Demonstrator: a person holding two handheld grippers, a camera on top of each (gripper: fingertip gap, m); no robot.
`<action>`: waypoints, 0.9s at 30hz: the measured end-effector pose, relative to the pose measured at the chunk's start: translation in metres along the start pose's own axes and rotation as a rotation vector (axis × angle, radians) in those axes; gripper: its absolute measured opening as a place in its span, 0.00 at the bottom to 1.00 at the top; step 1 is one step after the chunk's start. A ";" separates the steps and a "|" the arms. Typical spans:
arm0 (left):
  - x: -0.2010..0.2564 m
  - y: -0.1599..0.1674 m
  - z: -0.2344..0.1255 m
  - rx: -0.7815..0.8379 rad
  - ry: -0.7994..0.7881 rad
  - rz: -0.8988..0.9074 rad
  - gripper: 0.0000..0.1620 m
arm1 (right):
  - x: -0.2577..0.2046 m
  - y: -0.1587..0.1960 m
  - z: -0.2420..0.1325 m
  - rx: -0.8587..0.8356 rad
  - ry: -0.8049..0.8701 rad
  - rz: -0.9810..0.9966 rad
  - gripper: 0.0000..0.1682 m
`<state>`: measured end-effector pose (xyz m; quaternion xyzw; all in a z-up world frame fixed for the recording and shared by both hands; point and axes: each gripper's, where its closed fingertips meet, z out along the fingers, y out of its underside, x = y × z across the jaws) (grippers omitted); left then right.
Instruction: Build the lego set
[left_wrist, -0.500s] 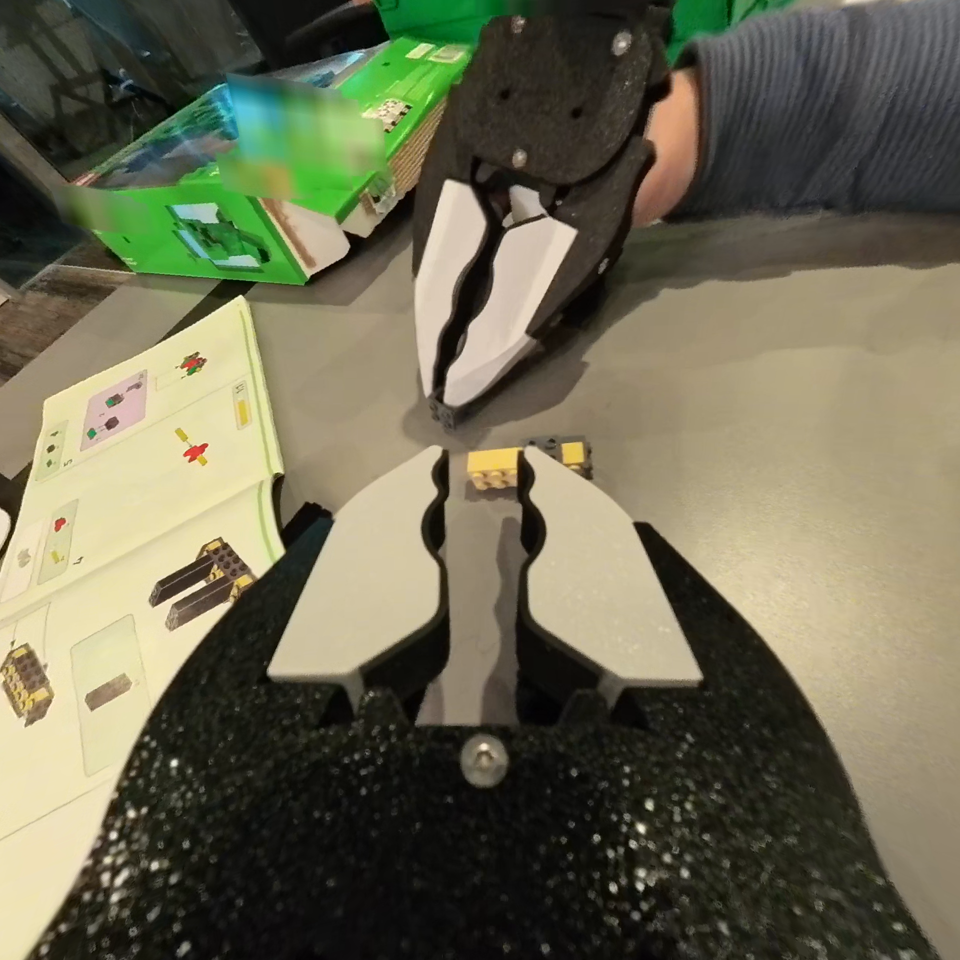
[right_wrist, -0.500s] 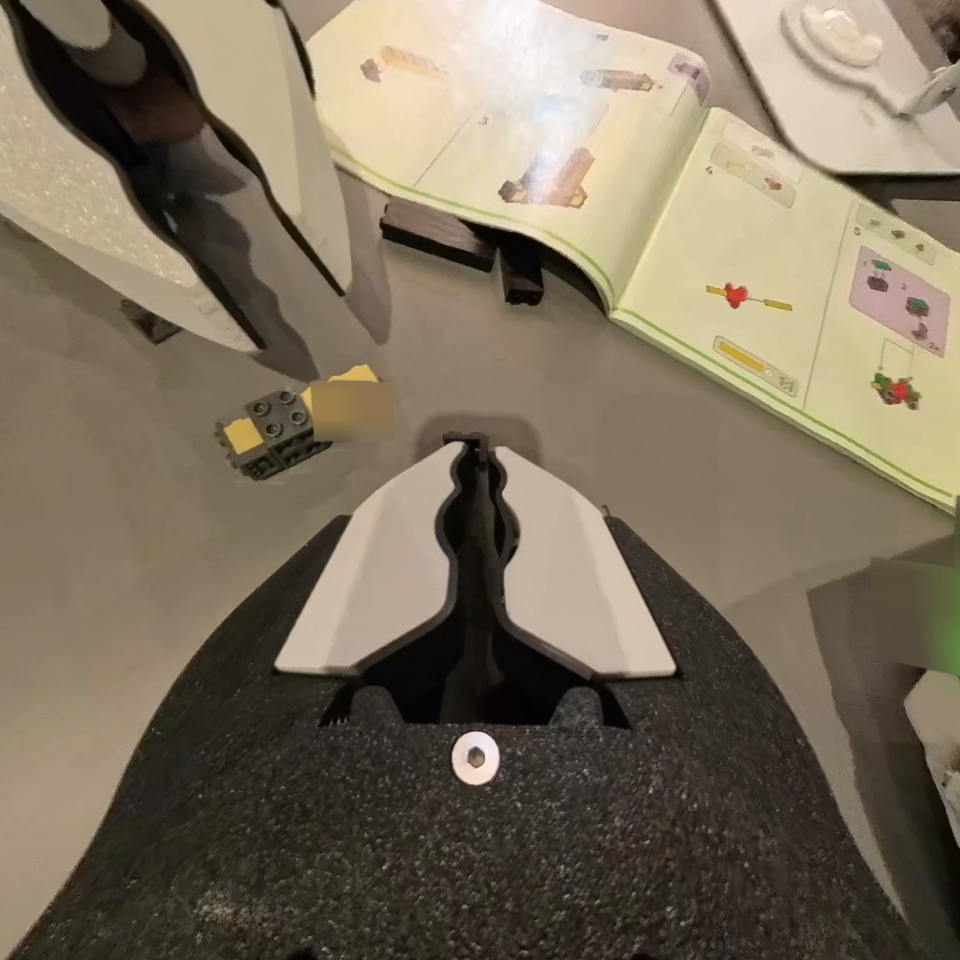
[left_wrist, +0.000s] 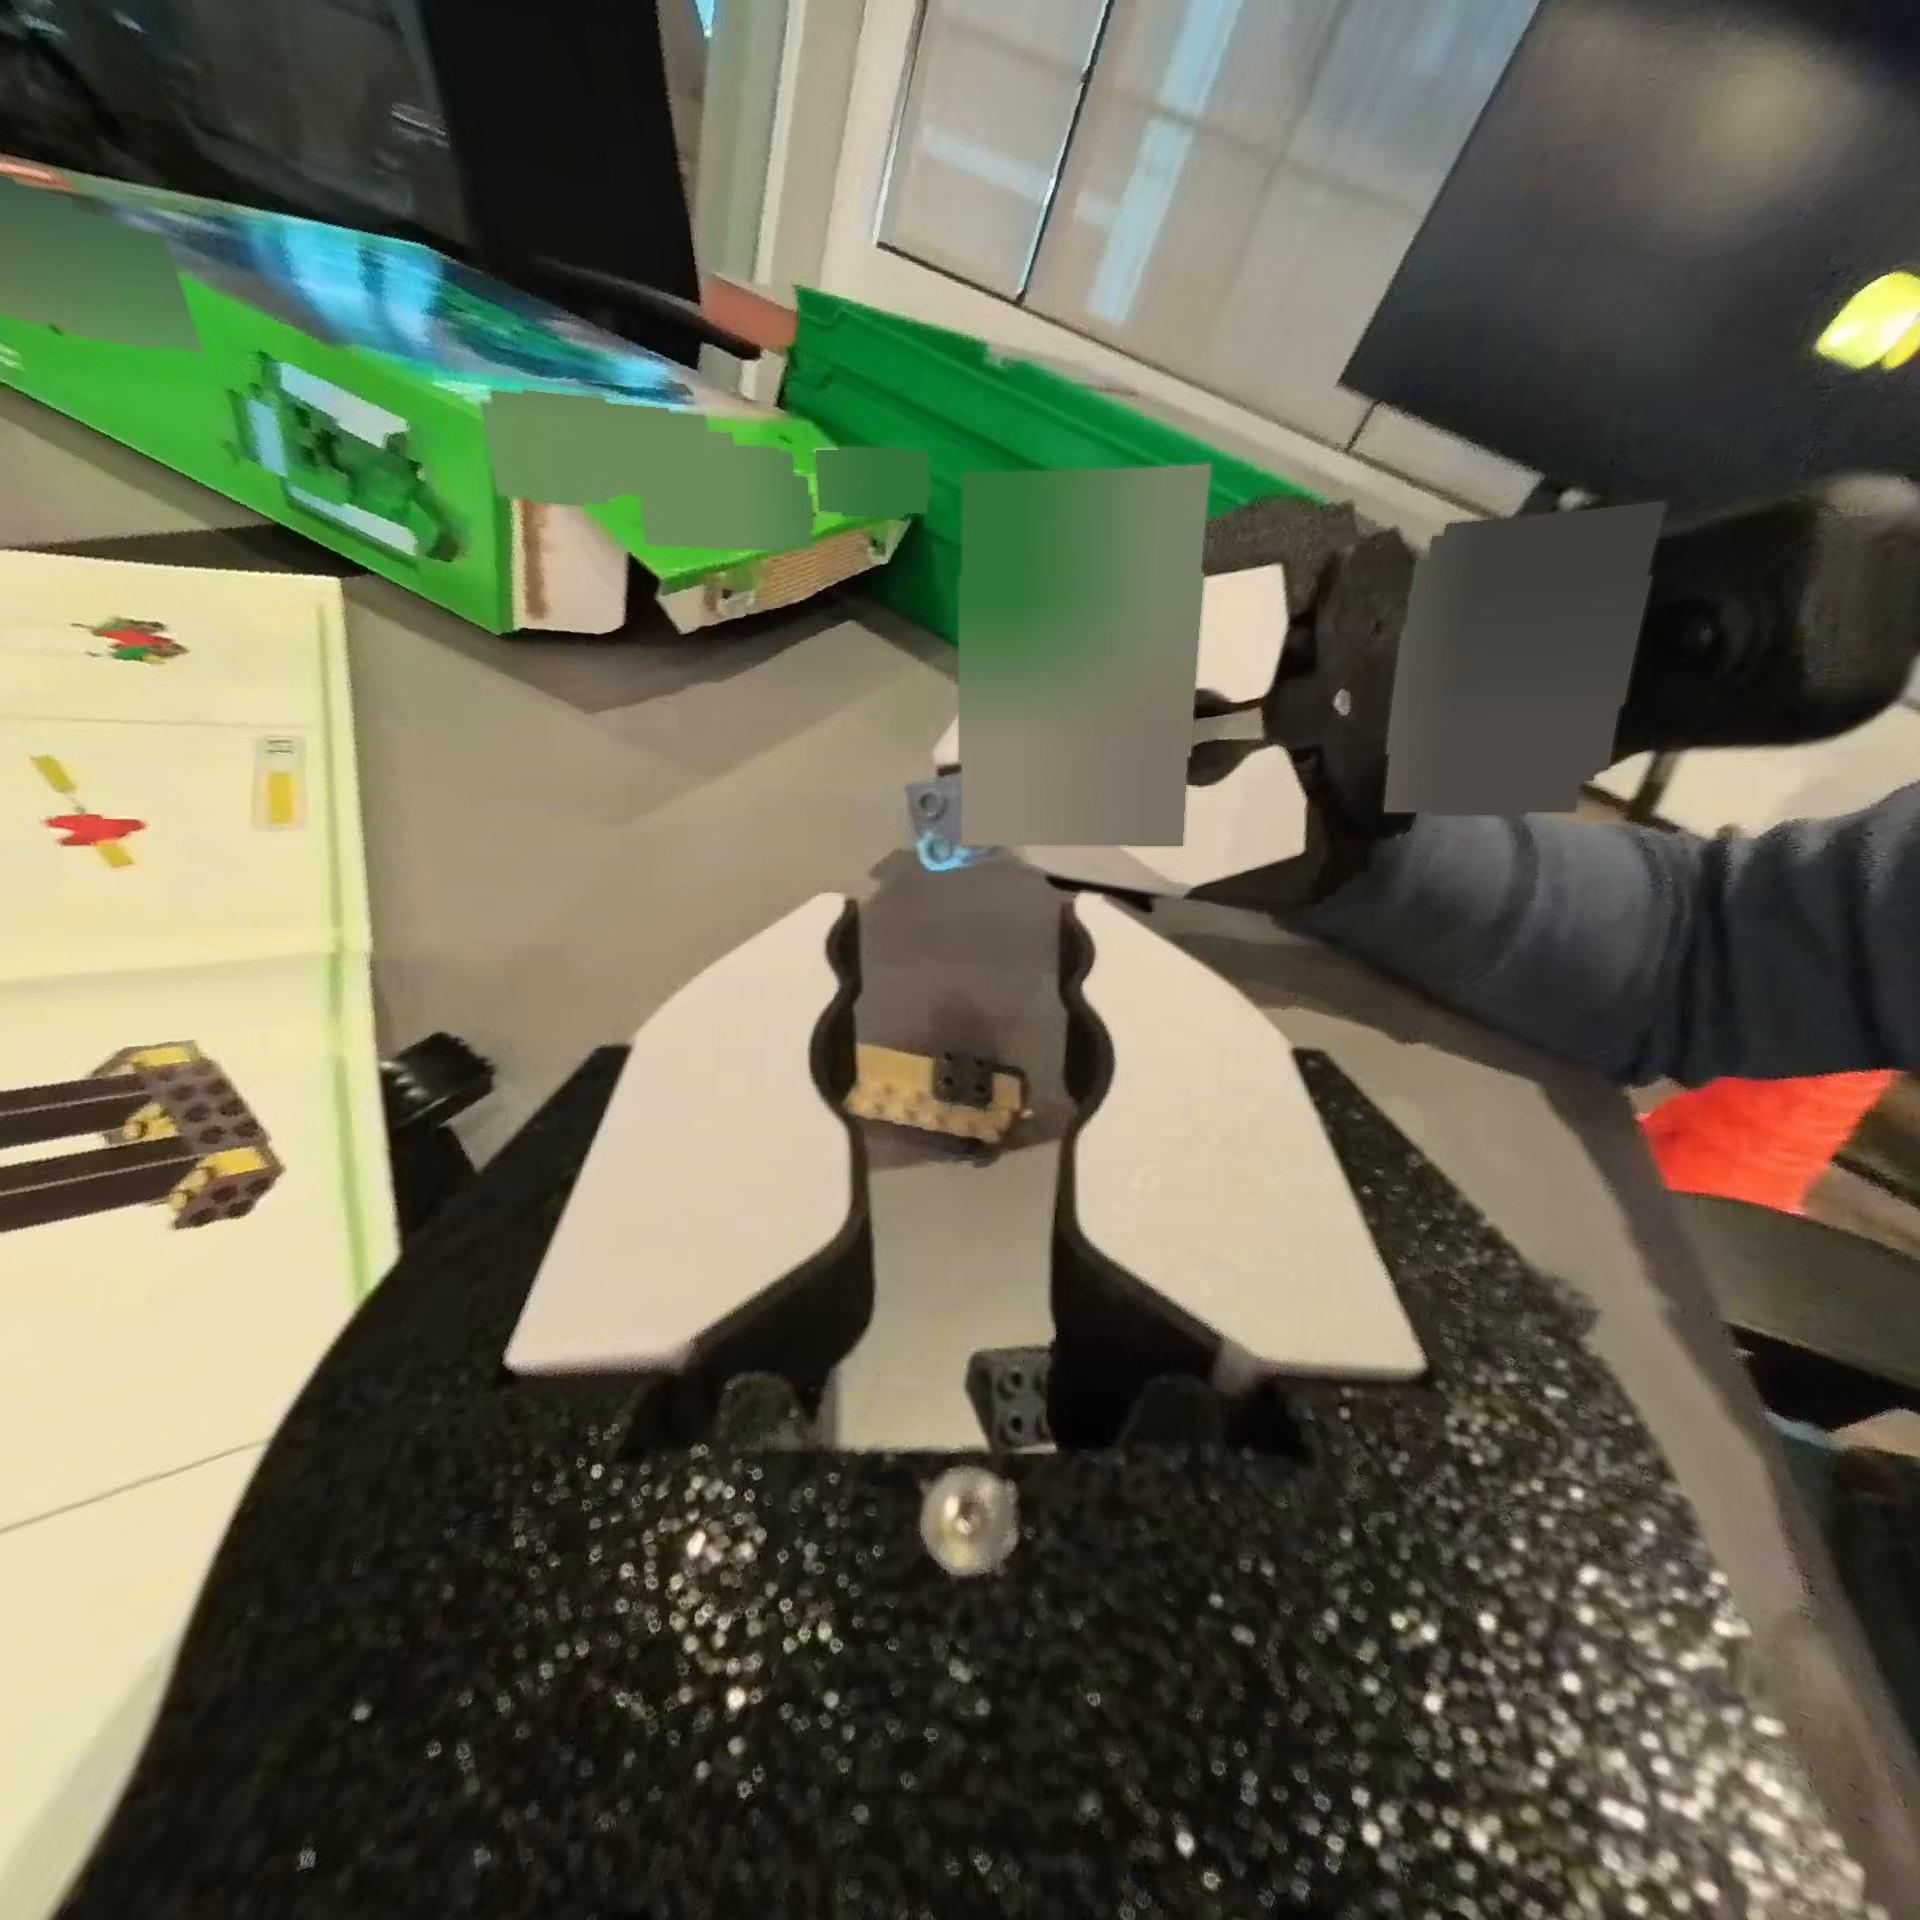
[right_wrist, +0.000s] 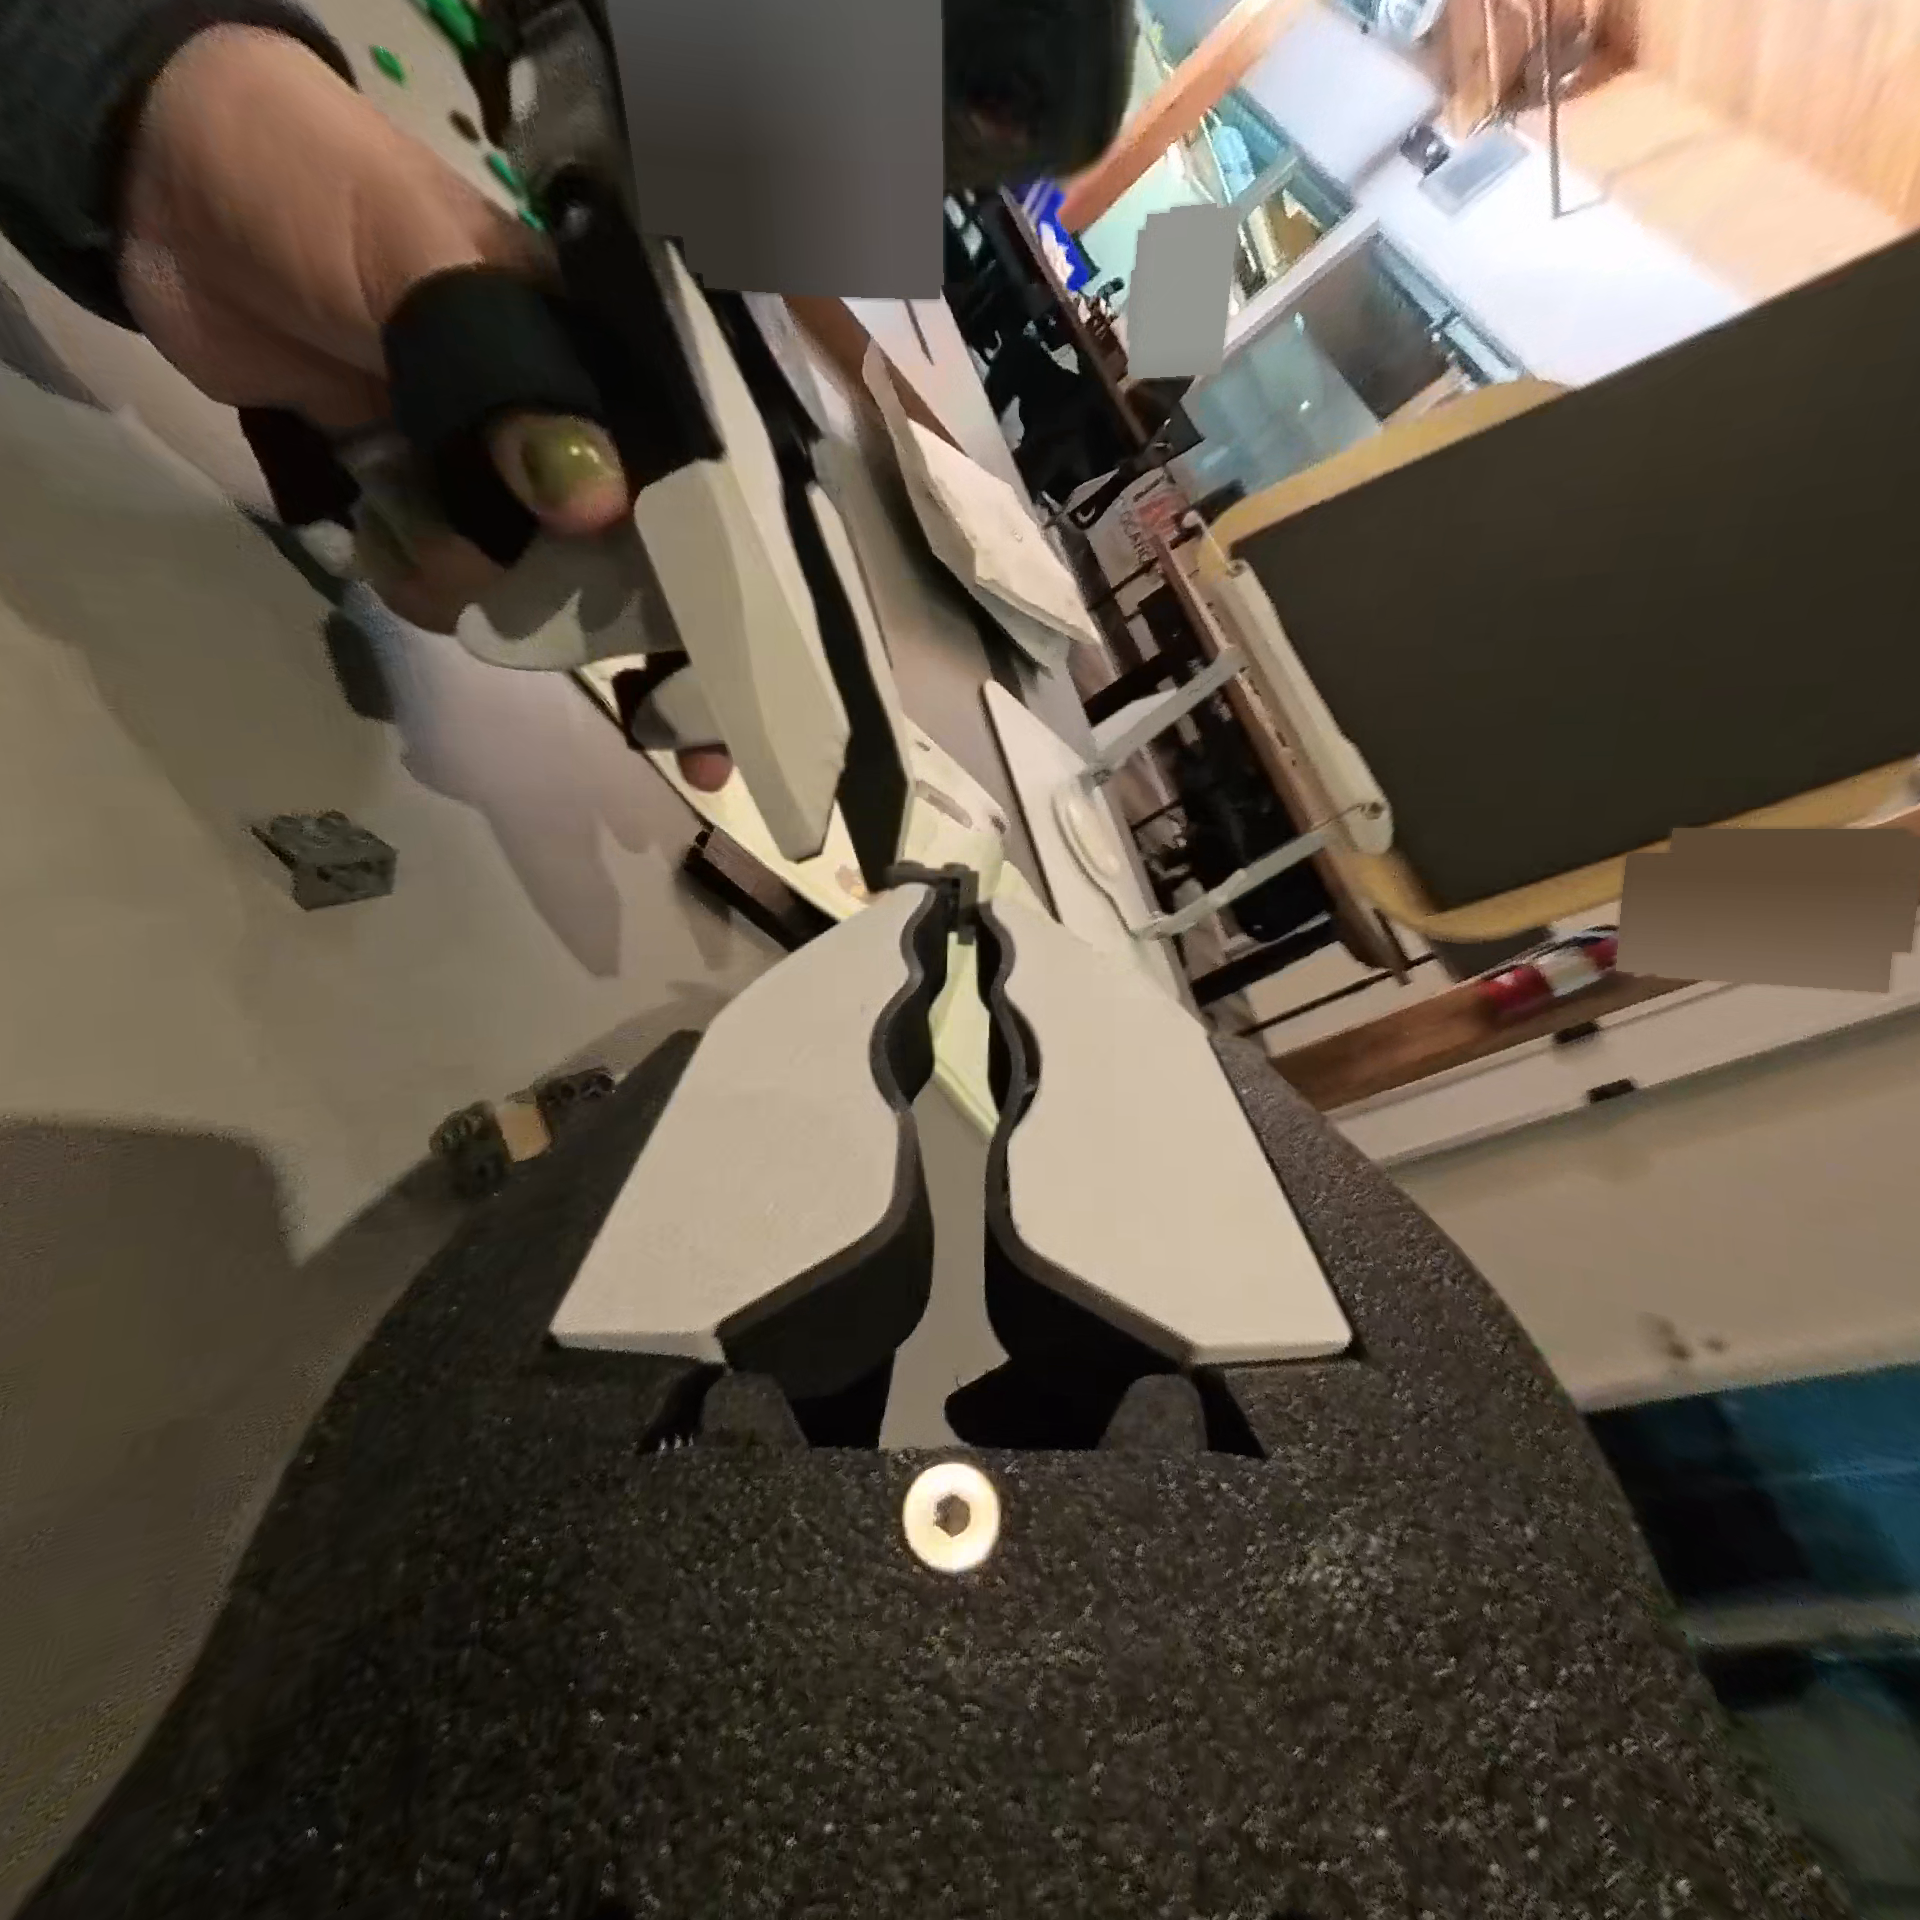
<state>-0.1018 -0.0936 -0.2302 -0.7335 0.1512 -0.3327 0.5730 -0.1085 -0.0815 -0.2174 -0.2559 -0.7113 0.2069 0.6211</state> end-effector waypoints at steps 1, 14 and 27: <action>0.002 -0.001 0.000 0.008 0.020 -0.017 0.22 | 0.001 -0.002 0.000 -0.001 0.012 -0.029 0.03; 0.007 -0.004 -0.005 0.025 0.052 0.048 0.09 | -0.009 -0.014 0.002 0.010 0.023 -0.196 0.03; 0.011 0.024 -0.007 -0.233 -0.007 0.522 0.09 | -0.026 0.001 -0.020 -0.048 -0.448 0.434 0.09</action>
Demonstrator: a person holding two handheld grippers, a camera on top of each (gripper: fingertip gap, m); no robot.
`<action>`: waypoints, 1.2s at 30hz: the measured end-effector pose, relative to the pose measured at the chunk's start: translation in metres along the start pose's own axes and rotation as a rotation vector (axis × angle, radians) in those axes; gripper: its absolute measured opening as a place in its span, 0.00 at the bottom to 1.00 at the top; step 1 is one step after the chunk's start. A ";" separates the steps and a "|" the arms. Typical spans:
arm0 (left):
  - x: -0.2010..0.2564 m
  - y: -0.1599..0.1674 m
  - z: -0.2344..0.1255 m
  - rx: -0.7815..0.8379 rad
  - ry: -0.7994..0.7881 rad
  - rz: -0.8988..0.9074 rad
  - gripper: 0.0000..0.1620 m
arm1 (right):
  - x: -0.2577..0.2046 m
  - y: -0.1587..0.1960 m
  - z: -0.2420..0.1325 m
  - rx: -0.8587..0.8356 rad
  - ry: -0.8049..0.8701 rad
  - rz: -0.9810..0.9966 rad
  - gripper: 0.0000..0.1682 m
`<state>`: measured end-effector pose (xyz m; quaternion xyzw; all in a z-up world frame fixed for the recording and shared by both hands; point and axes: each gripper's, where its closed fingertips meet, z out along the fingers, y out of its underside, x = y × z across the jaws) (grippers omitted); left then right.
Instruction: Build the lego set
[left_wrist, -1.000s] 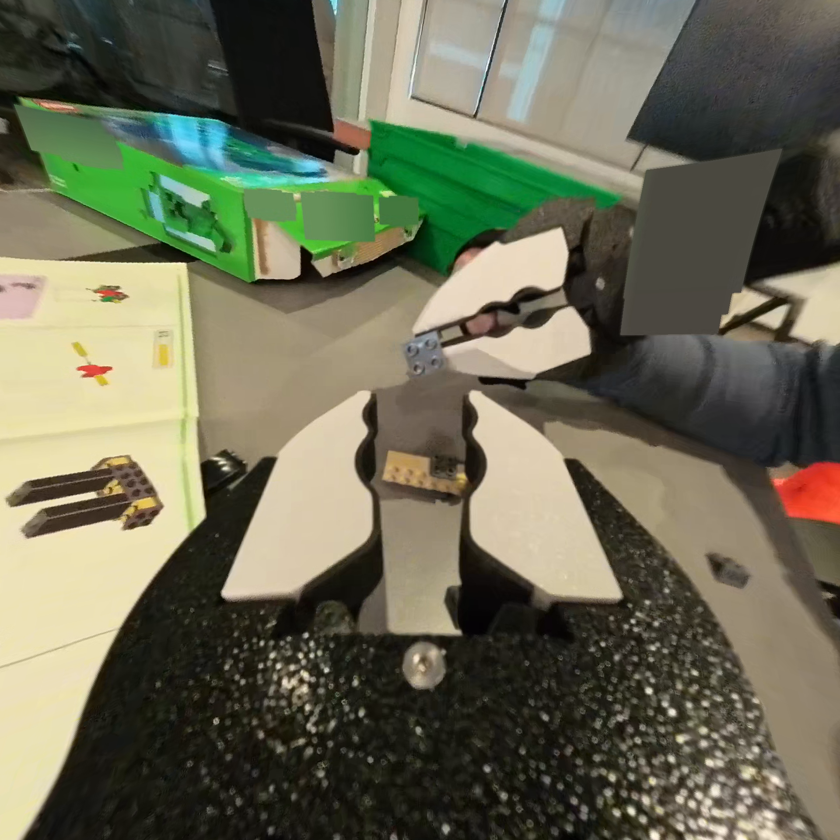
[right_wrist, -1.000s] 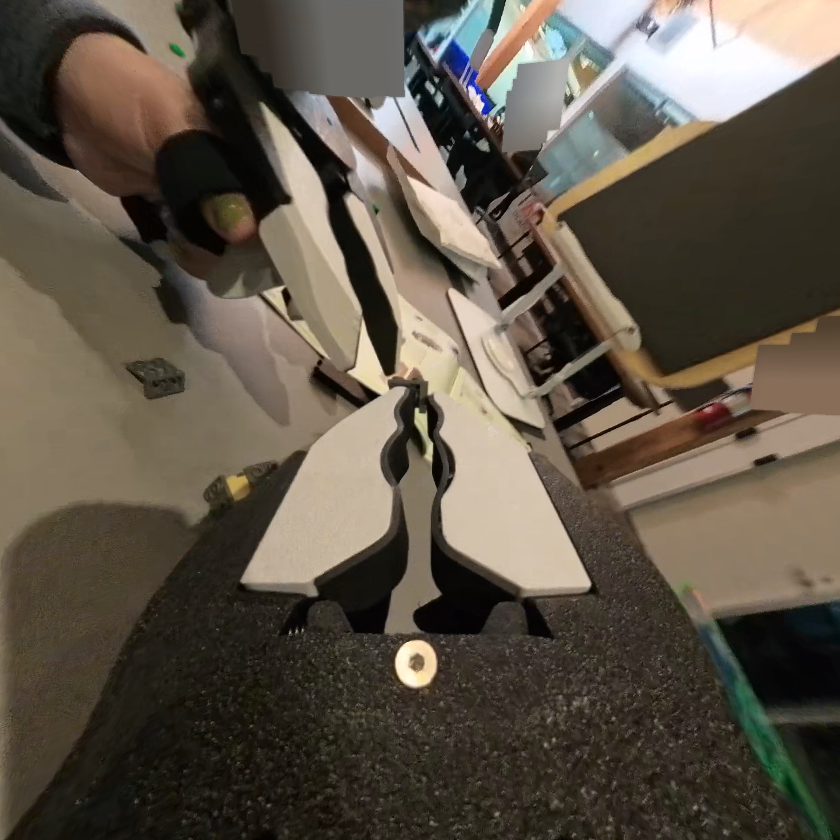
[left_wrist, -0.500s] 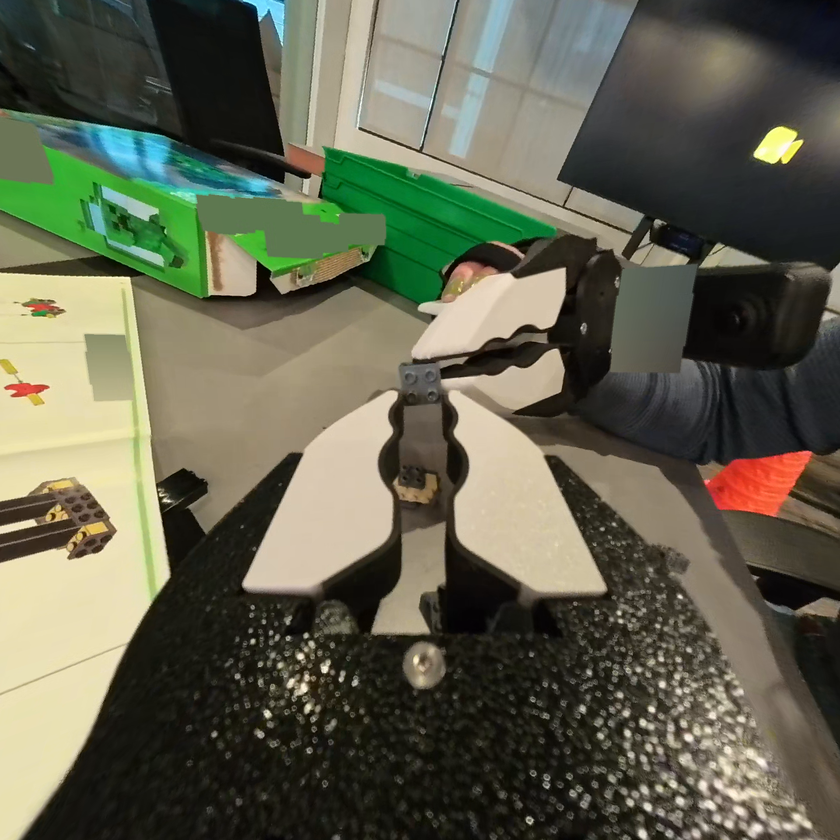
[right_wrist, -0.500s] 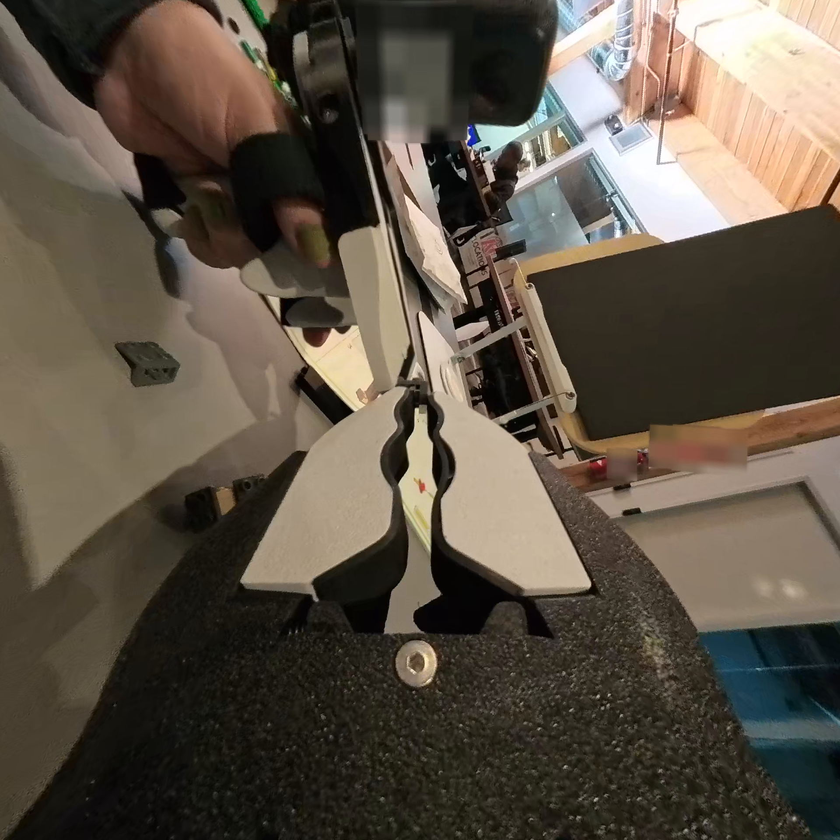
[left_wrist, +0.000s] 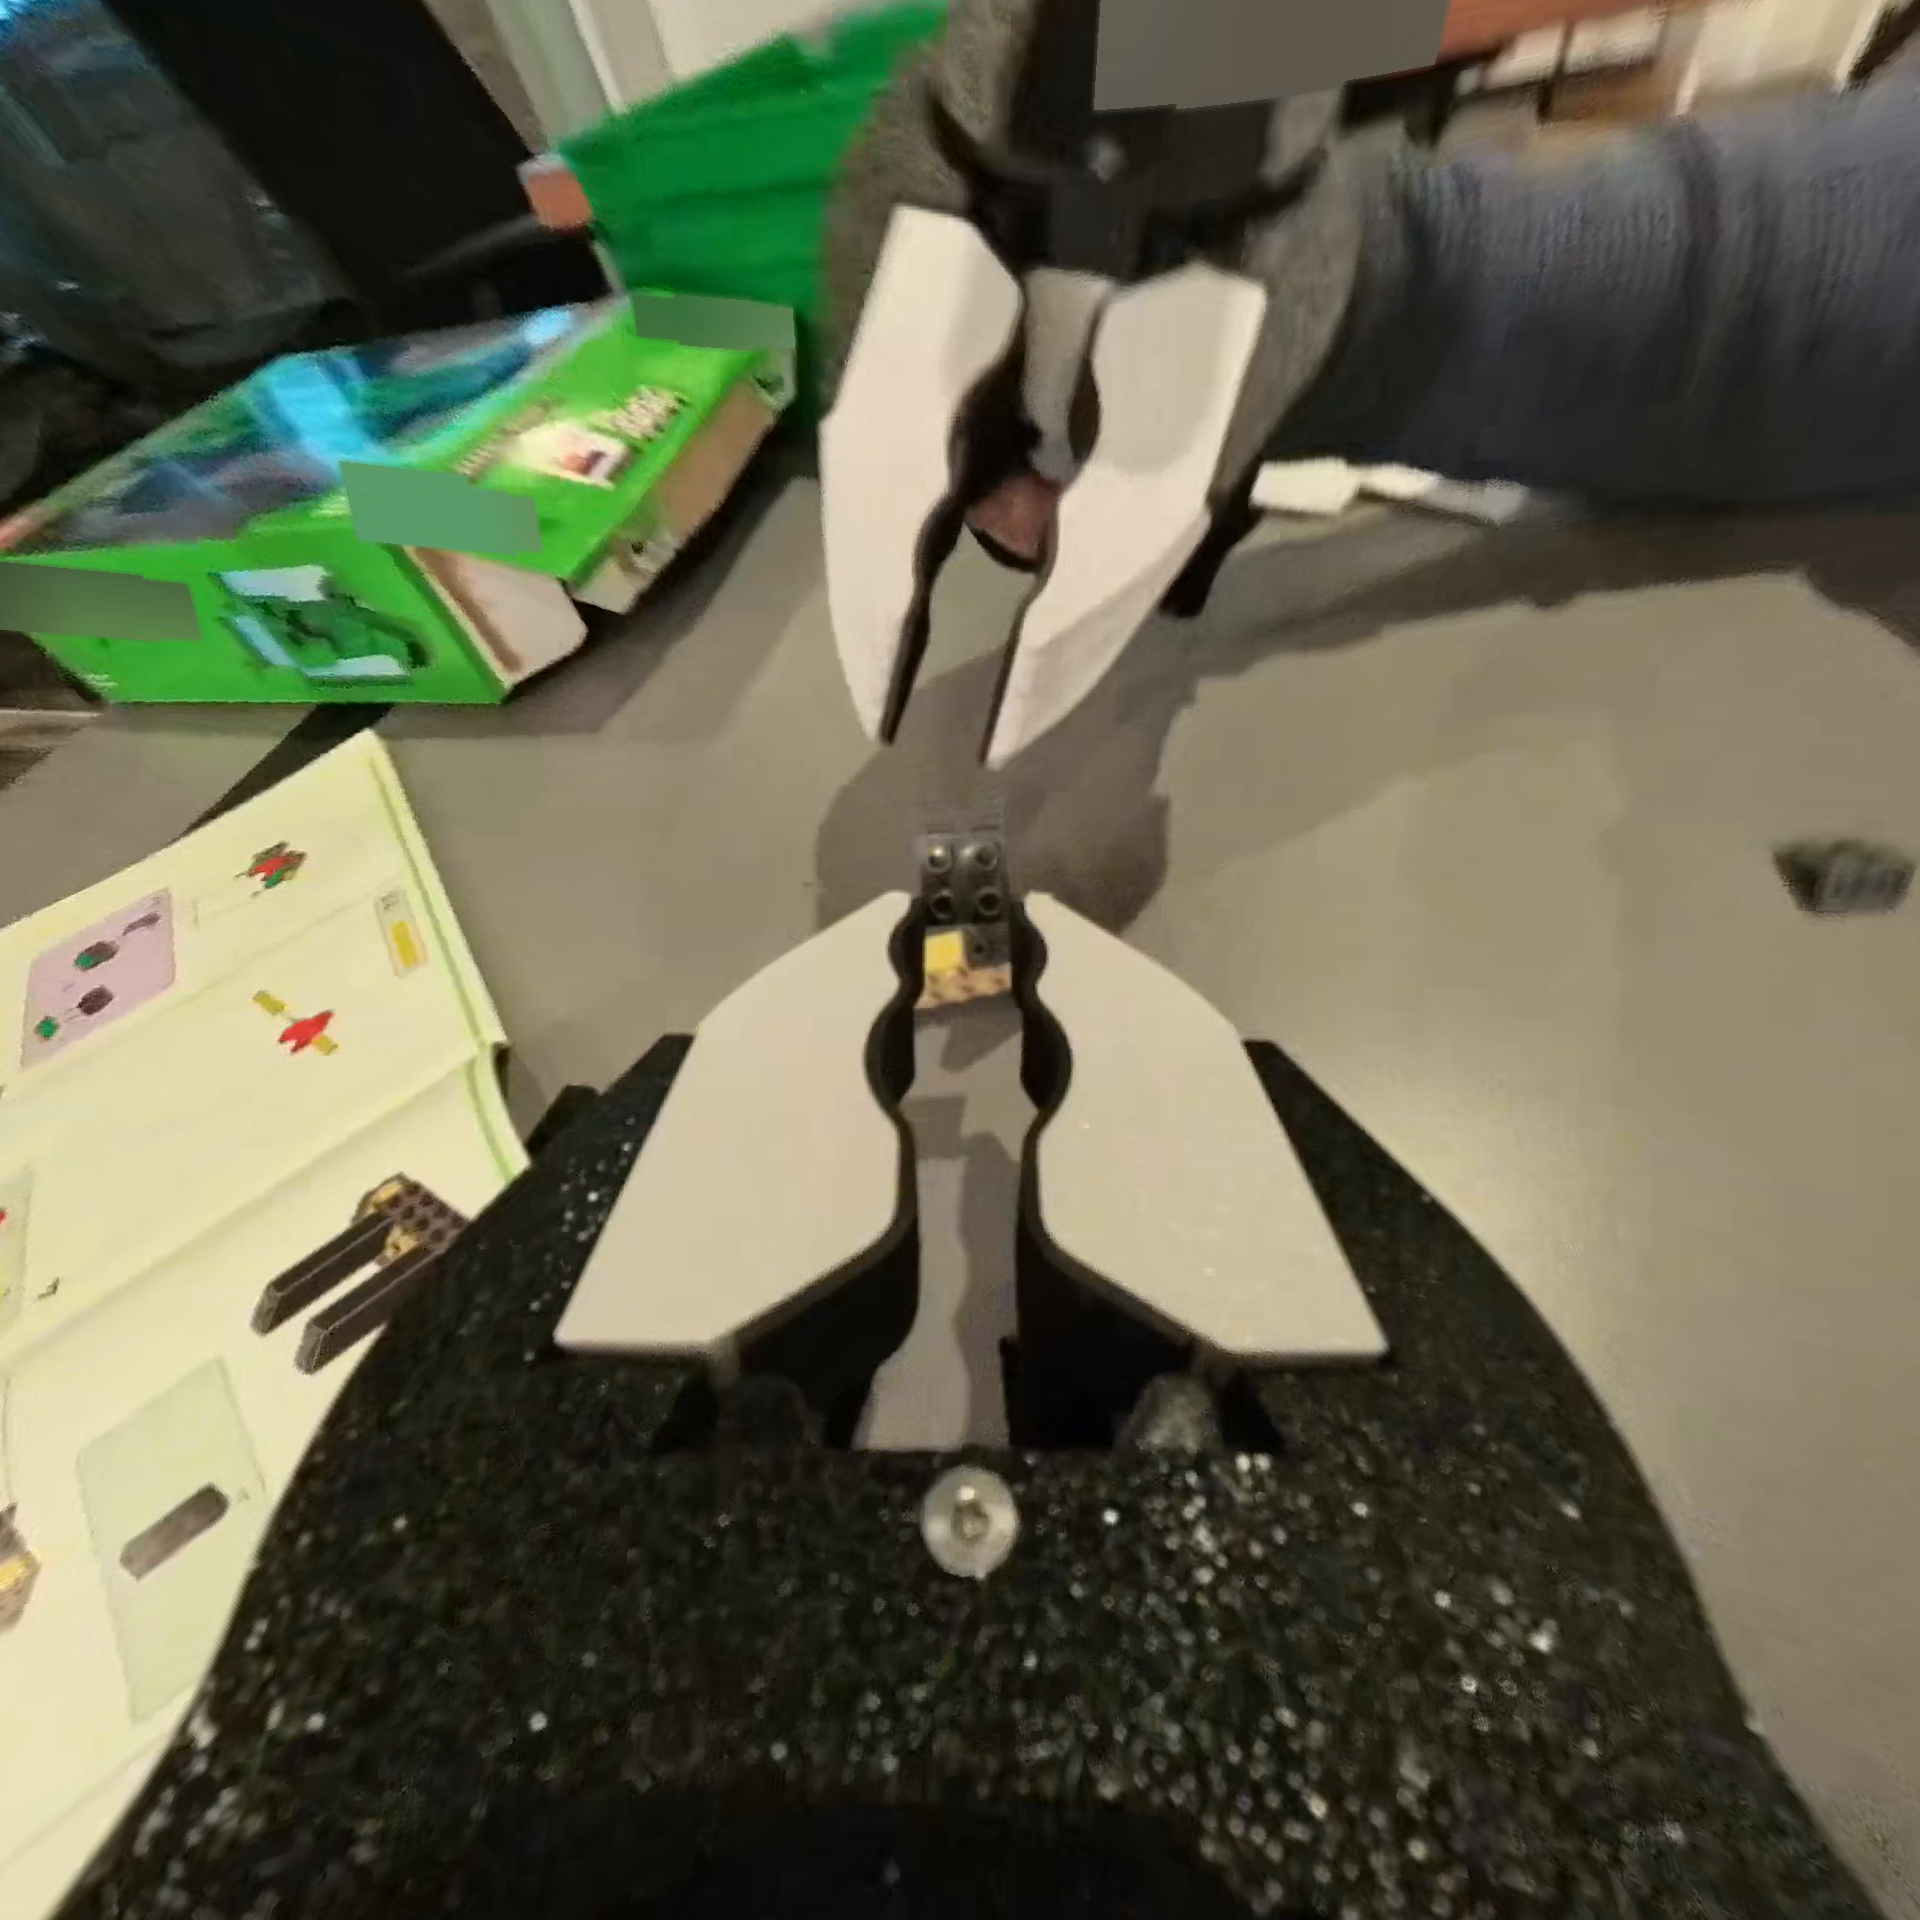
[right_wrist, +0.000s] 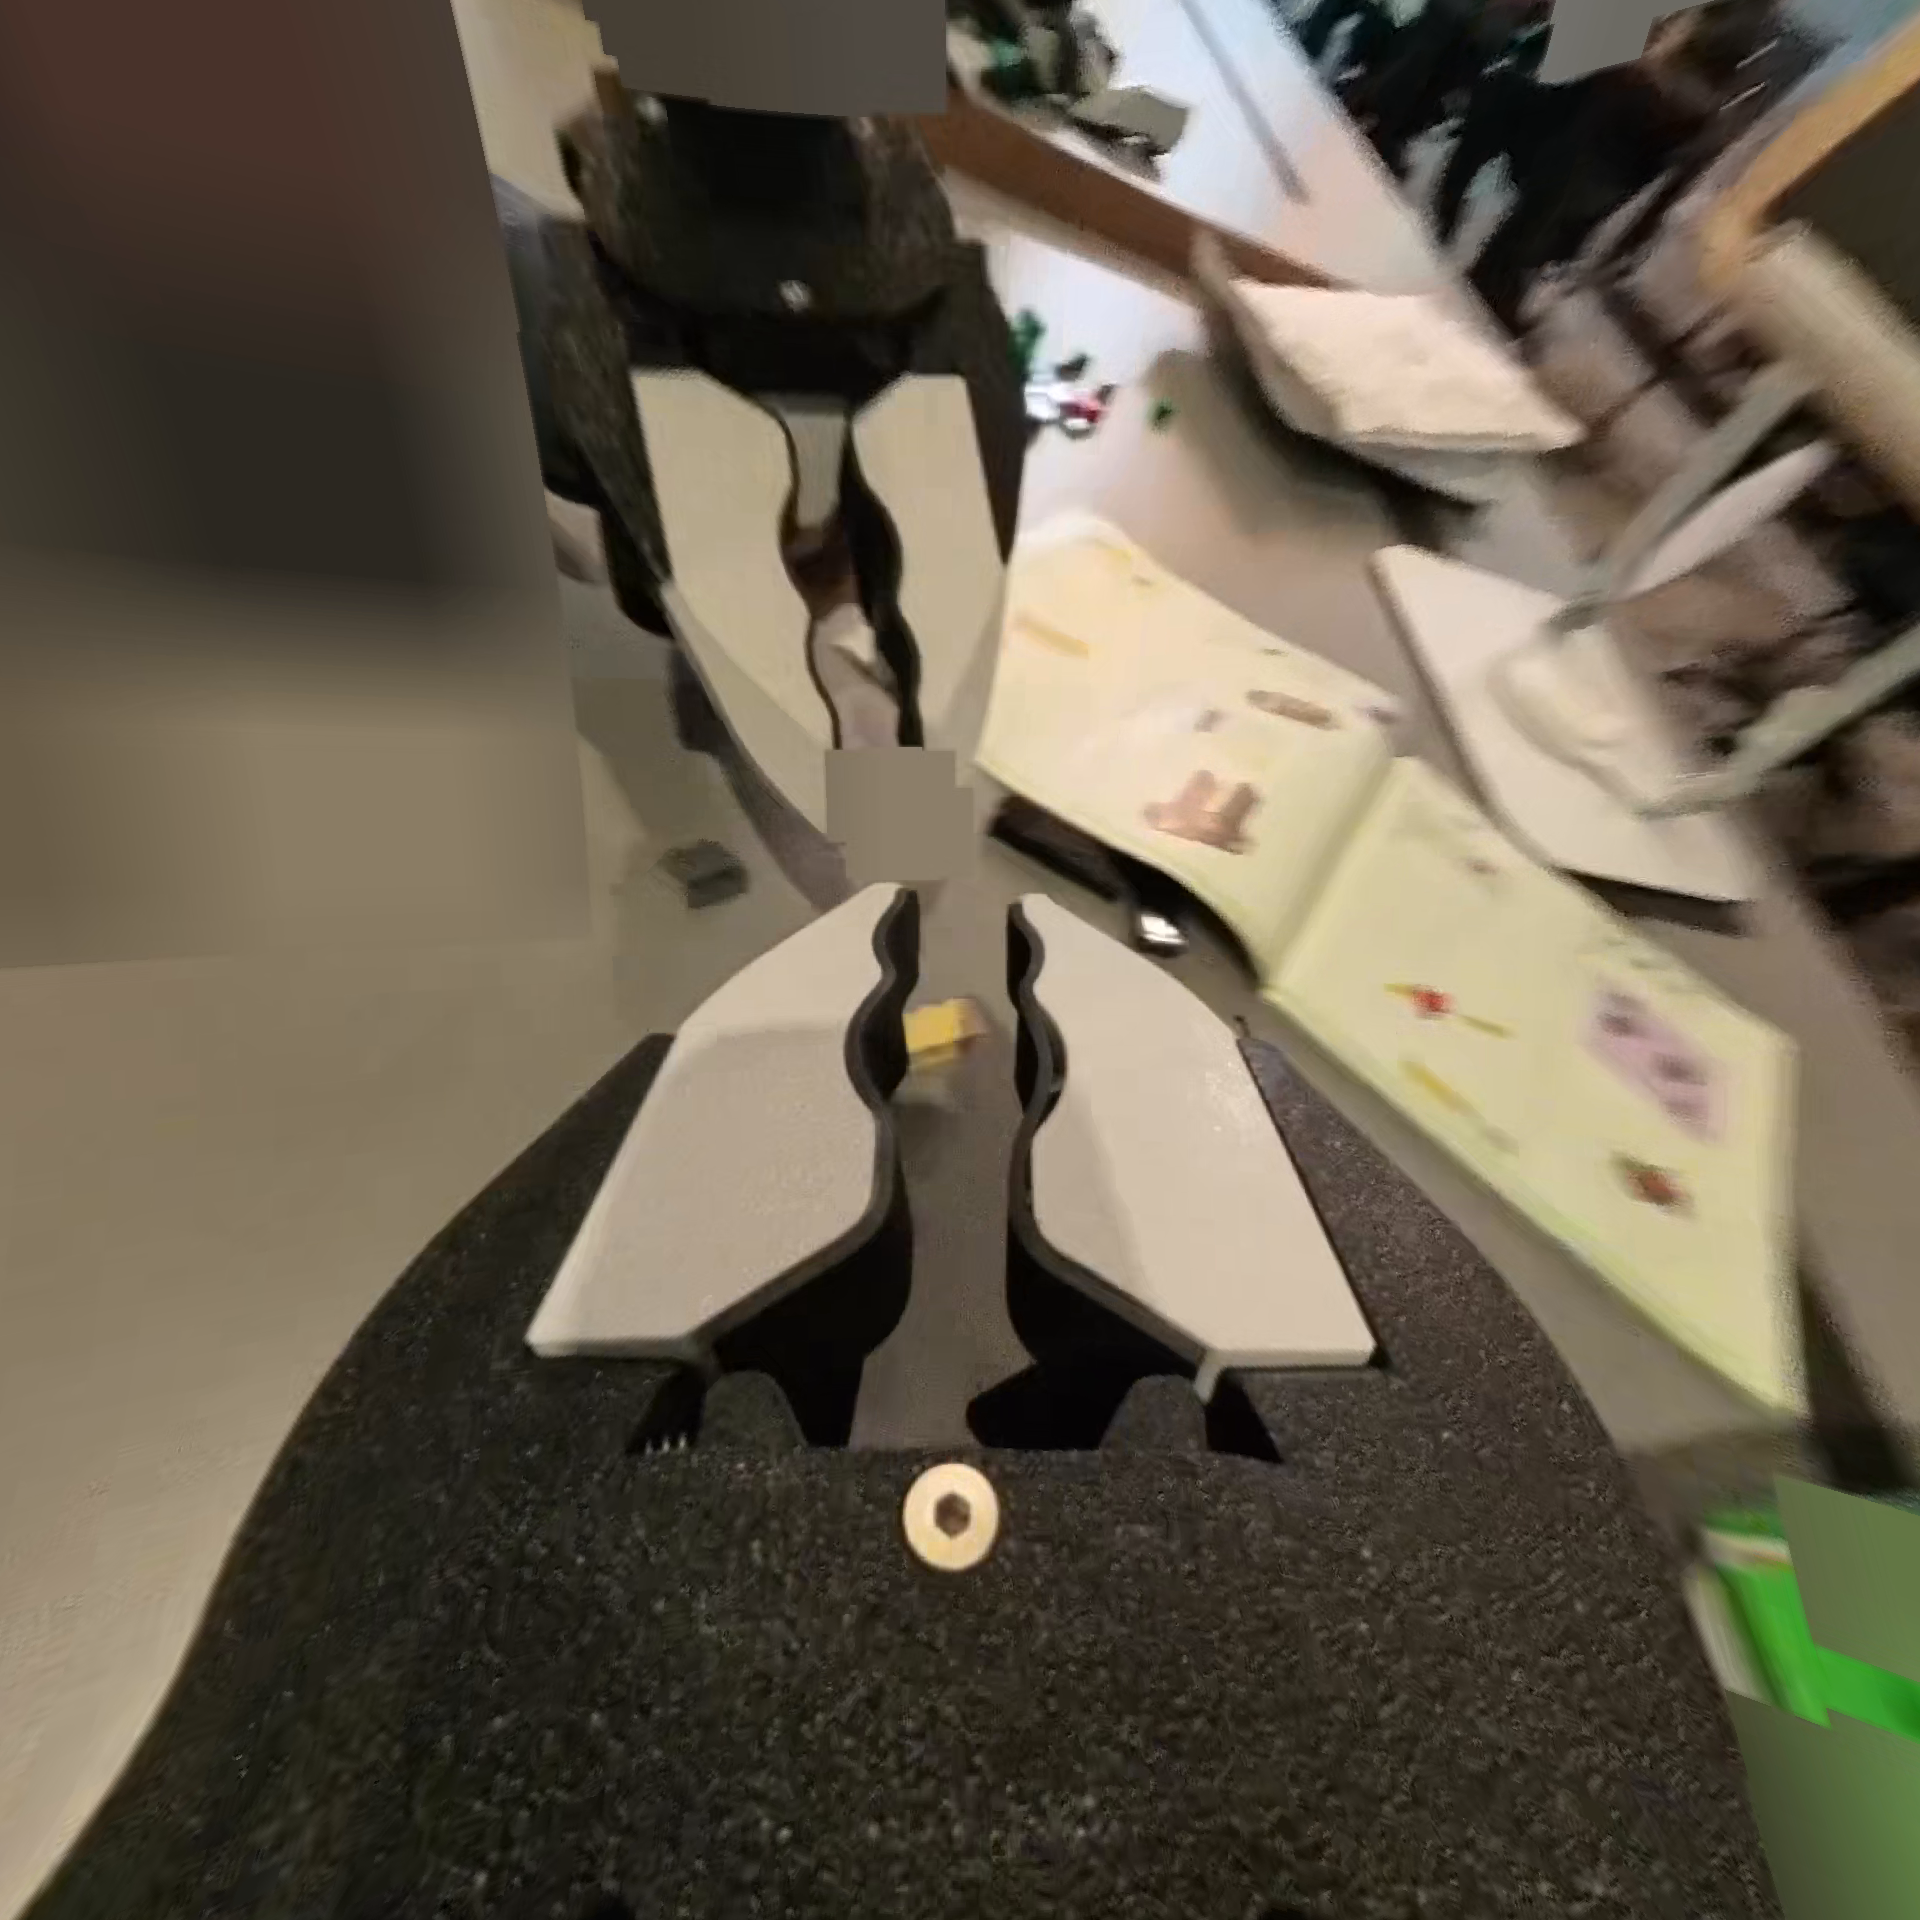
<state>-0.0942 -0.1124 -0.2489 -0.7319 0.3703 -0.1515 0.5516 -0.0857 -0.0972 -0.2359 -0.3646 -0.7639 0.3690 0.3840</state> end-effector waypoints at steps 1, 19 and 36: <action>0.004 0.003 0.003 -0.022 0.010 0.020 0.09 | -0.007 0.000 0.000 -0.008 -0.068 0.056 0.11; 0.016 0.015 0.014 -0.132 0.022 0.101 0.09 | -0.030 0.019 0.016 -0.232 -0.155 -0.022 0.09; -0.013 0.007 0.017 -0.238 -0.377 -0.174 0.33 | 0.050 0.058 -0.012 -0.043 0.400 0.090 0.09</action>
